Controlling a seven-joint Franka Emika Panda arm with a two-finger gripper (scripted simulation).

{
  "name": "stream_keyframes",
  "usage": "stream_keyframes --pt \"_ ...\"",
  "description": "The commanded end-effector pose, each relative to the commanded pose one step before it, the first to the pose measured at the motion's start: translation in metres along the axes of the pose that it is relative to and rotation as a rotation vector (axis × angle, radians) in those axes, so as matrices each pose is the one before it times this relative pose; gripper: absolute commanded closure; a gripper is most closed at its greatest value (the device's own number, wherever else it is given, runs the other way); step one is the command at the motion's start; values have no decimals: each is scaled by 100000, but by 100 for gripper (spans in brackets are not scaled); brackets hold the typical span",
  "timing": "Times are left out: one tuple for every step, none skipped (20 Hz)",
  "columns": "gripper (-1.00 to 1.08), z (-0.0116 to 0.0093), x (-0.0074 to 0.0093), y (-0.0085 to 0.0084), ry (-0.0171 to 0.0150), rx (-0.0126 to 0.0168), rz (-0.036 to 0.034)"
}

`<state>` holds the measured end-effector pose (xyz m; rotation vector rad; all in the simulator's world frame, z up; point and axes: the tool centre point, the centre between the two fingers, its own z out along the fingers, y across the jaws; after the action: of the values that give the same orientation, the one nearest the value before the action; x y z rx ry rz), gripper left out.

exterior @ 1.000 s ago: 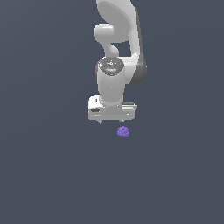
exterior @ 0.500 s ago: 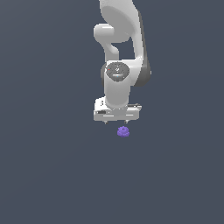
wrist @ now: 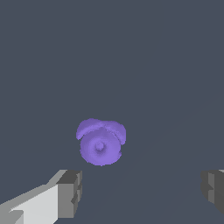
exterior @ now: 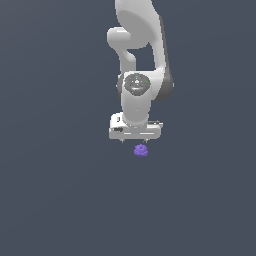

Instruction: Pick up the object and move it to a goal position.

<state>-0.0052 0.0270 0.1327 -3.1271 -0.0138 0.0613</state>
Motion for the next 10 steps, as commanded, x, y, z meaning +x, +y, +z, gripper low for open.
stream_keyframes --pt "-92 646 74 -540 506 -206 1637" --pt "-92 318 34 -262 285 -100 865" --pt "-92 346 30 -286 317 -107 948" --pt "-92 376 25 -311 350 -113 1030" --pt "-92 388 16 -323 365 -111 1064" --pt "-92 359 5 -300 339 -98 981" --pt "-92 327 -3 -273 312 -85 895" --pt "-92 294 -8 -246 285 -74 811" --pt "-92 264 -13 -222 255 -63 720" --pt "-92 231 -15 -193 227 -53 639"
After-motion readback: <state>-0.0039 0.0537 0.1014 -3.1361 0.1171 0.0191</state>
